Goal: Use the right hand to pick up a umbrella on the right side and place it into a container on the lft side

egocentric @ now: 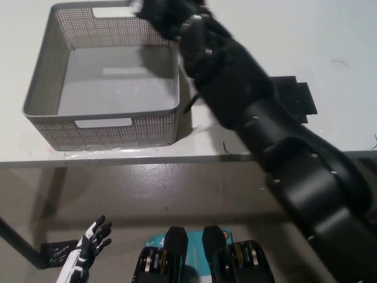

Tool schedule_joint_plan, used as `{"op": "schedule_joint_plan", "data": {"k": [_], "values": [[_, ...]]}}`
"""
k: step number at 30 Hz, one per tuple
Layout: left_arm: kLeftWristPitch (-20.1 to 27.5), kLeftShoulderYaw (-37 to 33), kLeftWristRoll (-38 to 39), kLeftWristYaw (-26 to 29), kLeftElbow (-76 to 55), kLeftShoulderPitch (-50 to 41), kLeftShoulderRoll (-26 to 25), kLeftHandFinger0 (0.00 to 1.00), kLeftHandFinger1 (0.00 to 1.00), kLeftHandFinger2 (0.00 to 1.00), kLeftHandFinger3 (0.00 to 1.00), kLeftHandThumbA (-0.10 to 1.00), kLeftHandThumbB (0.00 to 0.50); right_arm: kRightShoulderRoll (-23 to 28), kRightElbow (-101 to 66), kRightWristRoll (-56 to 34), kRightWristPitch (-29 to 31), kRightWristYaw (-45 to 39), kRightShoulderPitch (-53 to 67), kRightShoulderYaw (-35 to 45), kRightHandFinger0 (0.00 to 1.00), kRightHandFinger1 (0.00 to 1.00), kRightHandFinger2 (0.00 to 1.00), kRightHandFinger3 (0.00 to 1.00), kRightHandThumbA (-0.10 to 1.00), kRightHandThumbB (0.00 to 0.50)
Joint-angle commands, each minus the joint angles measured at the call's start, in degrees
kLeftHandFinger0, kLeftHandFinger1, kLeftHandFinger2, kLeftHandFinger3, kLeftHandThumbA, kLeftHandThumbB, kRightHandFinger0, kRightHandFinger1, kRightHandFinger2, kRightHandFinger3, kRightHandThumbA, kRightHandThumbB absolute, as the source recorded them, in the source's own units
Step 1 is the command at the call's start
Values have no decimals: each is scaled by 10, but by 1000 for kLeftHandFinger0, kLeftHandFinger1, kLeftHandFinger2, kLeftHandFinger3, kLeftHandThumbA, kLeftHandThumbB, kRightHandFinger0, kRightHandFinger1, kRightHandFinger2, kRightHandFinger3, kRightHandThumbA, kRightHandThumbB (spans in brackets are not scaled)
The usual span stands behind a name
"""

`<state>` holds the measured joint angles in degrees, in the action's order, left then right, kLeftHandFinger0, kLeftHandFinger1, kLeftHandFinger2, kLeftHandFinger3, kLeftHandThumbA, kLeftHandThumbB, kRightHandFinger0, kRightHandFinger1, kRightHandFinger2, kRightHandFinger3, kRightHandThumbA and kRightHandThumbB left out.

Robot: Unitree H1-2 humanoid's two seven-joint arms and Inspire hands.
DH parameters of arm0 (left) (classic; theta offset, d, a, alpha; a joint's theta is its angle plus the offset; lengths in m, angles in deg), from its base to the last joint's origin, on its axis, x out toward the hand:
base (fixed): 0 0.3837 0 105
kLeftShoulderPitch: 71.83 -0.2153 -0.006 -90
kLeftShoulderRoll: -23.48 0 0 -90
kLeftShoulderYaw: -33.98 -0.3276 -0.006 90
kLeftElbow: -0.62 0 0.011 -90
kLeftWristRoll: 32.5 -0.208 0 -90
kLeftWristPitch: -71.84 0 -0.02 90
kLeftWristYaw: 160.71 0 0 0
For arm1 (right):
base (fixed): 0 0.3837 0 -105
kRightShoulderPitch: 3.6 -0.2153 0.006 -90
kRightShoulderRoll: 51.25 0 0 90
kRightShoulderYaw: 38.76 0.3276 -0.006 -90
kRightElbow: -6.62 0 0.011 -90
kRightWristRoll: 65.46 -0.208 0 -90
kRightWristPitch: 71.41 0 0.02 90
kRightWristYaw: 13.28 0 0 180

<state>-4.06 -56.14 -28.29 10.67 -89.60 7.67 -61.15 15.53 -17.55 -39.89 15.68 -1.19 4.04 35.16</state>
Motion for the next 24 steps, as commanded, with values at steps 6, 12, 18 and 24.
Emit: {"op": "schedule_joint_plan", "data": {"k": [6,12,18,24], "values": [[9,-9,20,-22,-27,-2,-5,1000,1000,1000,1000,994,71,-50,49,-21,41,18,-103,7,0,15,434,390,-100,279],[16,-8,-10,-10,-30,1,-5,1000,1000,1000,1000,1000,73,-55,96,-21,25,12,-100,3,0,0,160,396,-100,280],[-3,-7,-7,-15,-43,9,-9,1000,1000,1000,1000,1000,107,-38,125,-21,-42,-133,-101,-14,1000,1000,1000,1000,689,471],[-5,-11,-9,-23,-45,16,-15,1000,1000,1000,1000,1000,100,-16,119,-12,-42,-139,-83,-29,1000,1000,1000,1000,889,483]]}}
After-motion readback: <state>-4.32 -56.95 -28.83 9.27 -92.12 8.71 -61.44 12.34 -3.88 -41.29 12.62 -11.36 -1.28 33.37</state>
